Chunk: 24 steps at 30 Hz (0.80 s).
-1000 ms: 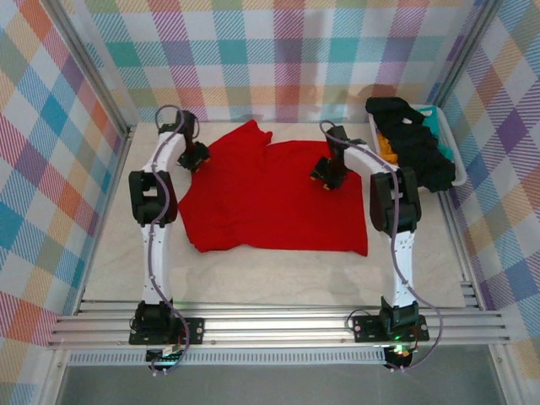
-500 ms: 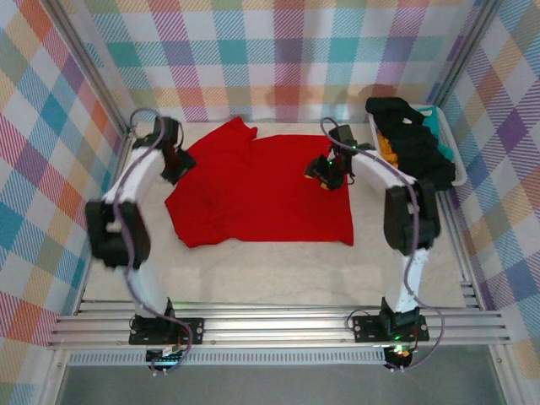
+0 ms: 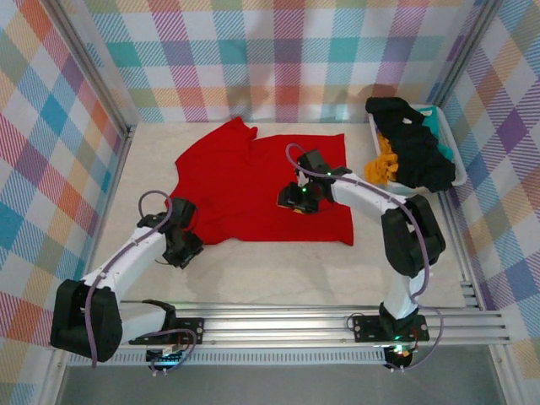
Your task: Fold and stack the t-shirts
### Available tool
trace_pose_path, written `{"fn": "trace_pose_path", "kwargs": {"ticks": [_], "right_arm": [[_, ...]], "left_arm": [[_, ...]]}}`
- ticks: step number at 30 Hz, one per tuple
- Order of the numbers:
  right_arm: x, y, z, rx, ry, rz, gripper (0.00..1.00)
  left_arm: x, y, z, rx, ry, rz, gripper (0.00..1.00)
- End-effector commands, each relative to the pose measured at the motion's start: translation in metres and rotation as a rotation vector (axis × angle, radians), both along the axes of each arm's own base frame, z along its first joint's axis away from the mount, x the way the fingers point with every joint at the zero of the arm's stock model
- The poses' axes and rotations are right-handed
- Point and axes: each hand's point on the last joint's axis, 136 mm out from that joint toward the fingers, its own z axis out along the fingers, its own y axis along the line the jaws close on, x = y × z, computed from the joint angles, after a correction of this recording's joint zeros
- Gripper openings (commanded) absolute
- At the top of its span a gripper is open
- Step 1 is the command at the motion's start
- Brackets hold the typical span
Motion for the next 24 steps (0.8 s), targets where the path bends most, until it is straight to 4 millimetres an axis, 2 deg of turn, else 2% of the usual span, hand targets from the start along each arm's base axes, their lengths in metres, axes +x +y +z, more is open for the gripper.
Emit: {"fn": "trace_pose_path", "kwargs": {"ticks": [1,5,10,15,19,24], "right_arm": [[-0.005,0.004,-0.005,-0.012,0.037,0.009,0.46],[-0.010,-0.006,-0.023,-0.065,0.061,-0.005,0.46],[-0.016,-0.021,-0.043,-0.131,0.097,-0.024,0.46],[-0.025,-0.048,-0.064,-0.188,0.157,-0.093,0.45],[-0.032,-0.067,-0.066,-0.224,0.161,-0.137,0.45],[-0.041,-0.089,-0.055,-0.258,0.144,-0.184,0.46]], "left_arm": [[0.013,0.014,-0.001,0.099,-0.044,0.023,0.41],[0.032,0.015,-0.016,0.152,-0.002,0.008,0.45],[0.062,0.012,-0.019,0.165,-0.079,-0.004,0.48],[0.089,0.011,-0.016,0.201,-0.128,-0.044,0.47],[0.106,0.010,-0.006,0.224,-0.194,-0.073,0.48],[0.113,0.005,-0.024,0.225,-0.123,-0.124,0.49]]}}
